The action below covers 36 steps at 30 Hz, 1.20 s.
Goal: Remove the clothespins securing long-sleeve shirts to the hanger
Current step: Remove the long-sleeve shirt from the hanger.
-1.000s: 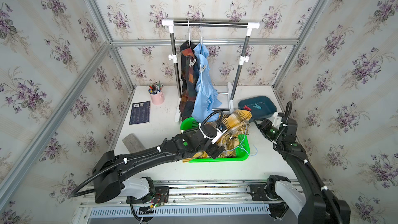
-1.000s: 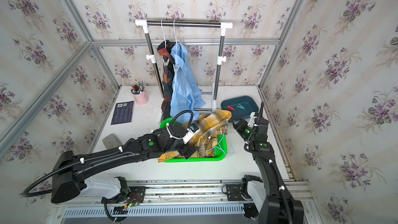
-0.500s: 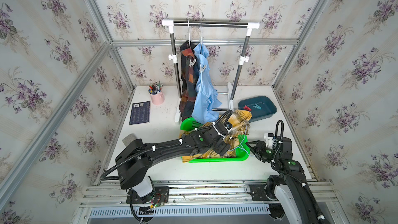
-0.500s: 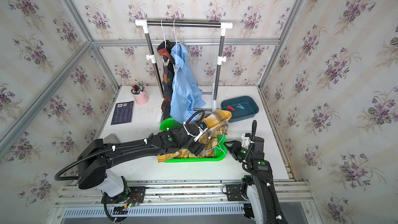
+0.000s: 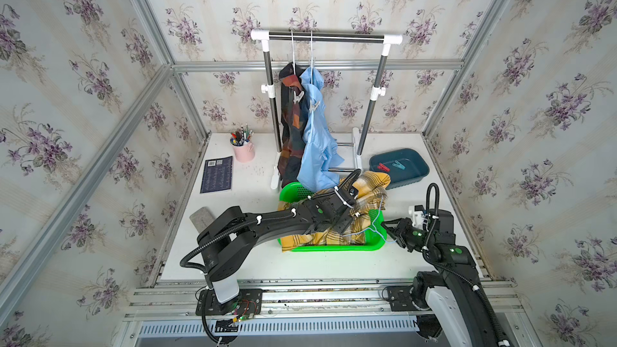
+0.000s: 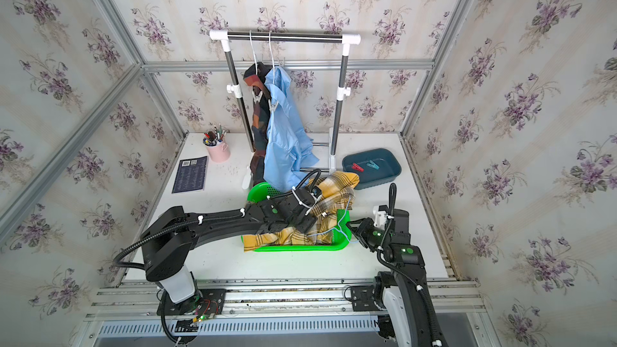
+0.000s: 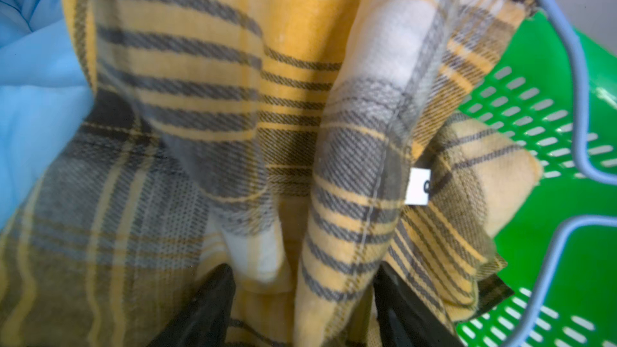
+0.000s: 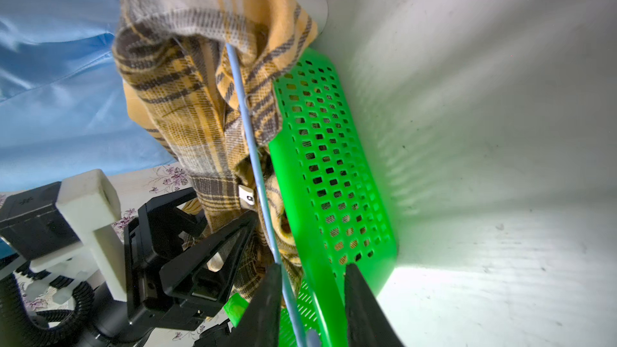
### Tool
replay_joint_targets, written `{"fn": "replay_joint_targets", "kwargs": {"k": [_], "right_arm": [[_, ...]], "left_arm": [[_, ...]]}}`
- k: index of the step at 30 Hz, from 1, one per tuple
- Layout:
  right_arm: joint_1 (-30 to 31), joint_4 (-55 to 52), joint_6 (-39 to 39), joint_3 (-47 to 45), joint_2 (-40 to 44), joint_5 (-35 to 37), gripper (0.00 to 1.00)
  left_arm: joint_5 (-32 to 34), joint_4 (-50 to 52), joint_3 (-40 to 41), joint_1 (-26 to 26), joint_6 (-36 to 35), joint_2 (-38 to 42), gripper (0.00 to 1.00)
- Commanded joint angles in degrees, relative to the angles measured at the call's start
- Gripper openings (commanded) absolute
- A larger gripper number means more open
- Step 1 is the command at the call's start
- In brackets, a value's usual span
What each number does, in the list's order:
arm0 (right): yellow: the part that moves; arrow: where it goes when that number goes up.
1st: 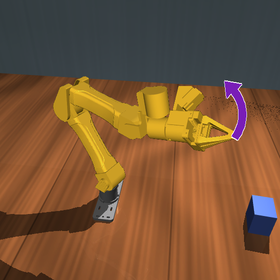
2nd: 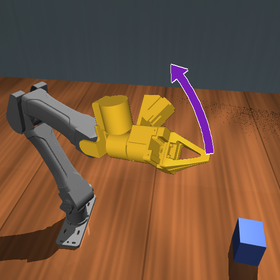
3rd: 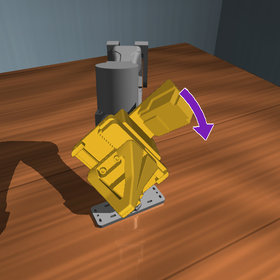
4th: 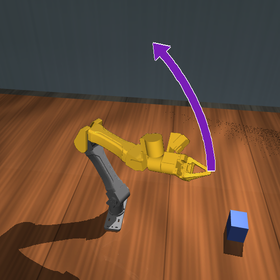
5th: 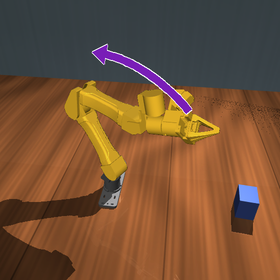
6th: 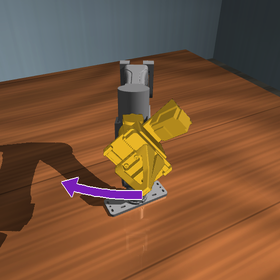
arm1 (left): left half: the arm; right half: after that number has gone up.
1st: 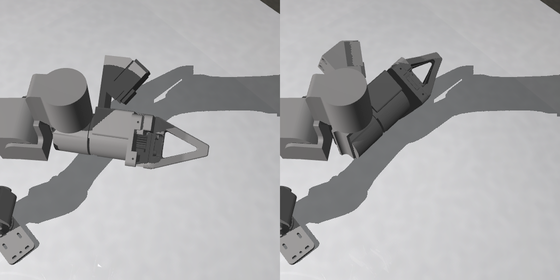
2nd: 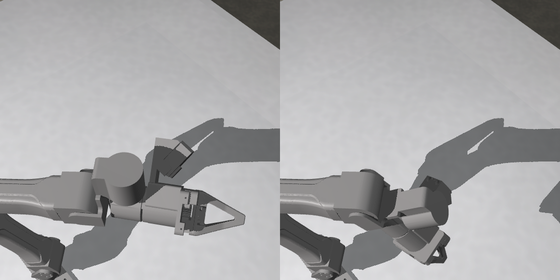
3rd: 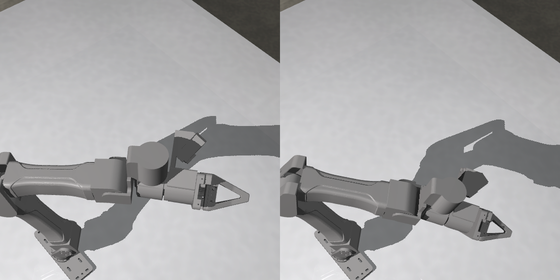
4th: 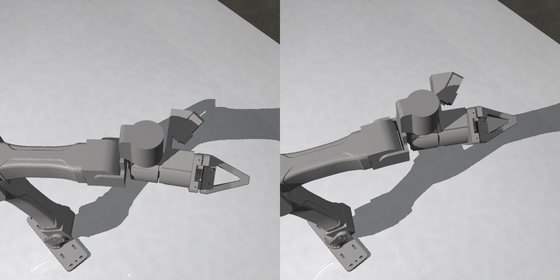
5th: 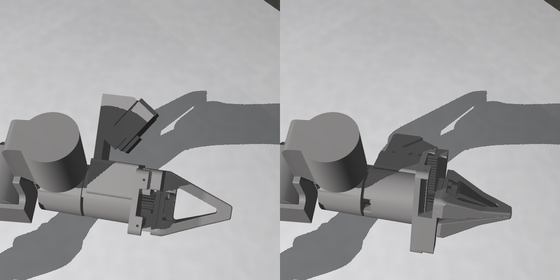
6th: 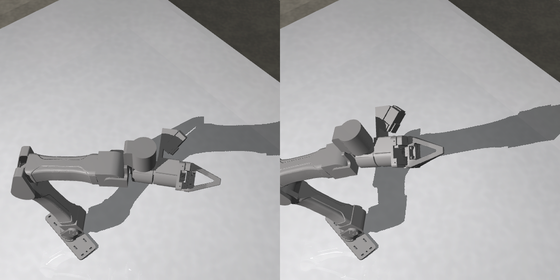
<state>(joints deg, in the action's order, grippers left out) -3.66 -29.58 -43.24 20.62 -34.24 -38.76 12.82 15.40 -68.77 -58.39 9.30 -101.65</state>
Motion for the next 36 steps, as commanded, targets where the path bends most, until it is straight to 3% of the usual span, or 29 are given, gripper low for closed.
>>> {"fn": "replay_joint_targets", "kwargs": {"k": [1,12,17,20,21,26,32,36], "right_arm": [[0.09,-3.03,1.48,2.02,0.39,3.35,0.32],[1.41,-6.68,-1.09,3.71,3.74,3.17,0.31],[2.63,-8.35,-2.02,4.04,5.76,3.41,0.17],[3.76,-5.88,-3.52,5.81,4.11,3.57,0.00],[4.35,-4.57,-4.22,6.68,3.45,3.85,0.00],[11.50,3.93,-8.37,13.42,-4.28,9.34,0.00],[24.26,11.01,-12.21,22.82,-14.44,18.05,0.00],[26.56,12.46,-12.79,27.07,-17.59,19.19,0.00]], "left_arm": [[1.77,-2.12,-0.75,0.66,1.30,-0.96,0.66],[0.37,-4.31,-1.50,2.14,3.17,-3.66,0.63],[-0.12,-5.19,-1.34,2.14,3.44,-3.43,0.63],[-1.10,-5.21,-1.11,2.06,3.27,-2.25,0.63],[-1.57,-5.10,-0.86,1.92,3.13,-1.46,0.64],[-3.35,-2.12,0.43,0.87,2.35,6.40,0.76],[-0.91,5.50,0.73,0.65,3.05,12.25,0.78],[3.10,9.78,0.75,0.70,6.49,13.44,0.79]]}}
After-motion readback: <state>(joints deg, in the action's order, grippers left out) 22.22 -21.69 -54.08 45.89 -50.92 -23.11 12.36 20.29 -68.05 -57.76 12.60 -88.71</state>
